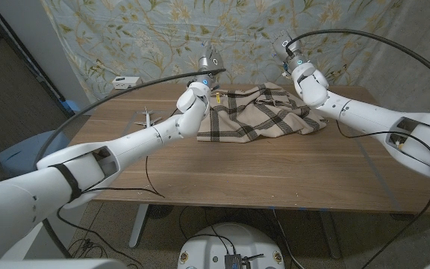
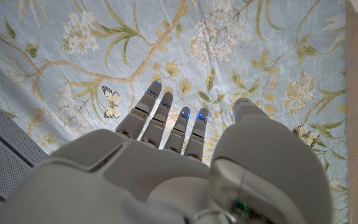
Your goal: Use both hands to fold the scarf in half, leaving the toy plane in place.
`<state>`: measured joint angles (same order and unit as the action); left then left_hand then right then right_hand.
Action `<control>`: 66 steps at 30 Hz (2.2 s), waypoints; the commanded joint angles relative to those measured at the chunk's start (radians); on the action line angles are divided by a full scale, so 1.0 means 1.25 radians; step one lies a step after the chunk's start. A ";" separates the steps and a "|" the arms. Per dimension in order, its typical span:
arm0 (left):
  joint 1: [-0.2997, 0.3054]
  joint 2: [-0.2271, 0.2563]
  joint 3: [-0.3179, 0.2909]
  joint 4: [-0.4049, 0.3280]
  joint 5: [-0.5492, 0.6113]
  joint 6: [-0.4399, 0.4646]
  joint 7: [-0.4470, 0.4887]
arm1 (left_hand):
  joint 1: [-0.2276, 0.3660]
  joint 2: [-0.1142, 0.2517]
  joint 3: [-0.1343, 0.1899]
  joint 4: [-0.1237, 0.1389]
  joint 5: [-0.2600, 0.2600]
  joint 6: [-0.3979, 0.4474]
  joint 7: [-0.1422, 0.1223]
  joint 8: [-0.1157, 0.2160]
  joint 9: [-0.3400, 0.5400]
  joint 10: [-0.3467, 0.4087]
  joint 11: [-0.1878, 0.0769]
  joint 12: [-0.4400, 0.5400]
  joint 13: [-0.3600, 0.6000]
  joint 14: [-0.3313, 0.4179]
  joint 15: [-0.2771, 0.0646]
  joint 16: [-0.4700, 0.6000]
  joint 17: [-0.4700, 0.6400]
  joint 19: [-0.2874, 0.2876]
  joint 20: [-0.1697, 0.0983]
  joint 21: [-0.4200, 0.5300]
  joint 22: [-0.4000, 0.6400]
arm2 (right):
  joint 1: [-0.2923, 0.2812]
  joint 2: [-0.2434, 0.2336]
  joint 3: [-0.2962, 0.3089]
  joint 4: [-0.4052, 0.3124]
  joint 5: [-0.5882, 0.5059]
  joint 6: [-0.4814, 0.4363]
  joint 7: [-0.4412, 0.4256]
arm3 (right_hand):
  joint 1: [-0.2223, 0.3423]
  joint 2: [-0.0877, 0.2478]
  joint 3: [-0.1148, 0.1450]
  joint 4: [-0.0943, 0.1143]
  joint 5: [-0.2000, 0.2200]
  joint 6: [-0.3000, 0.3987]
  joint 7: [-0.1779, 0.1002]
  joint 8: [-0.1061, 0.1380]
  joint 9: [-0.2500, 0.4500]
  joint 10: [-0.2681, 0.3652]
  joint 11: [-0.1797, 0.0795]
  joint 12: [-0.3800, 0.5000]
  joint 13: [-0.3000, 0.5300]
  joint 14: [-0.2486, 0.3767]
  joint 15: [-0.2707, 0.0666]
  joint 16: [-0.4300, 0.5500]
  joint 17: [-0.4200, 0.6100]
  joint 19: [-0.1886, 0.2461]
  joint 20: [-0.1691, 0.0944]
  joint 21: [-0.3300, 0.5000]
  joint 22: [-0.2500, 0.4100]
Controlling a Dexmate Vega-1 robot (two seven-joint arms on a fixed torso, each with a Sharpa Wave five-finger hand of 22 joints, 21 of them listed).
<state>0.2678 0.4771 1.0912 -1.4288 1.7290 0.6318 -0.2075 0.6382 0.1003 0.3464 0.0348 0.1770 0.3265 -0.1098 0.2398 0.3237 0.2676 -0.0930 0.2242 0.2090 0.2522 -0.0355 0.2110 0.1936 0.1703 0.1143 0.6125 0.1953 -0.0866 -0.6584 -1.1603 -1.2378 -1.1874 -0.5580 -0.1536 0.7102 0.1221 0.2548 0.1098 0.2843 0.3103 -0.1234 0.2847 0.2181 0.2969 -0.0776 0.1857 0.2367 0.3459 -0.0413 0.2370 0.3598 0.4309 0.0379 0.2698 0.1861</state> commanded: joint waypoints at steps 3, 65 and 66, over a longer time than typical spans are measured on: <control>0.157 0.072 -0.151 -0.242 -0.251 -0.055 0.058 | -0.048 0.011 -0.010 0.028 -0.003 -0.016 0.021 -0.022 -0.019 -0.010 0.026 -0.004 0.000 -0.006 0.019 -0.005 0.004 -0.032 0.013 -0.017 0.000 | -0.172 -0.094 0.181 -0.240 0.092 0.002 0.123 | -0.056 0.010 -0.017 0.032 -0.014 -0.018 0.019 -0.021 -0.007 -0.011 0.015 0.007 -0.002 -0.004 -0.070 0.003 0.004 -0.001 0.011 -0.005 0.003; 0.287 0.228 -0.242 -0.324 -0.841 -0.074 -0.028 | -0.318 0.021 -0.100 0.104 0.024 -0.281 0.023 -0.052 -0.117 -0.259 0.078 -0.032 -0.017 -0.267 0.084 -0.026 -0.010 -0.210 0.032 -0.145 -0.009 | -0.285 -0.146 0.225 -0.276 0.498 -0.223 0.312 | -0.203 -0.069 -0.128 -0.015 -0.033 -0.174 0.076 -0.081 -0.018 -0.143 0.116 0.002 -0.020 -0.131 0.069 -0.032 -0.051 -0.066 0.092 -0.049 0.000; 0.285 0.227 -0.239 -0.321 -0.841 -0.072 -0.029 | -0.319 0.021 -0.100 0.104 0.024 -0.281 0.023 -0.051 -0.117 -0.258 0.079 -0.031 -0.017 -0.266 0.084 -0.026 -0.010 -0.209 0.032 -0.146 -0.009 | -0.284 -0.149 0.222 -0.273 0.499 -0.219 0.316 | -0.200 -0.068 -0.127 -0.017 -0.032 -0.175 0.076 -0.080 -0.018 -0.144 0.115 0.002 -0.020 -0.131 0.068 -0.032 -0.051 -0.065 0.091 -0.049 0.000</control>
<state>0.6415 0.7419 0.7618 -1.8495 0.7016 0.5269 -0.2213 0.2488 0.1250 0.2250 0.1666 0.2003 -0.0166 -0.0817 0.1733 0.1765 -0.0548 -0.0034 0.1806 0.1859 -0.0752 0.0694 0.1736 0.1813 -0.0898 0.1466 0.4325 0.1813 -0.4744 -0.8249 -0.8214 -1.6261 -0.5521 -0.8068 0.1843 0.4440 0.0359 0.0930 0.0965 0.2370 0.0978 -0.0288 0.1881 0.1953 0.1246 0.0698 0.1857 0.2090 0.1851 0.0480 0.1912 0.2968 0.3464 0.1538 0.2090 0.1863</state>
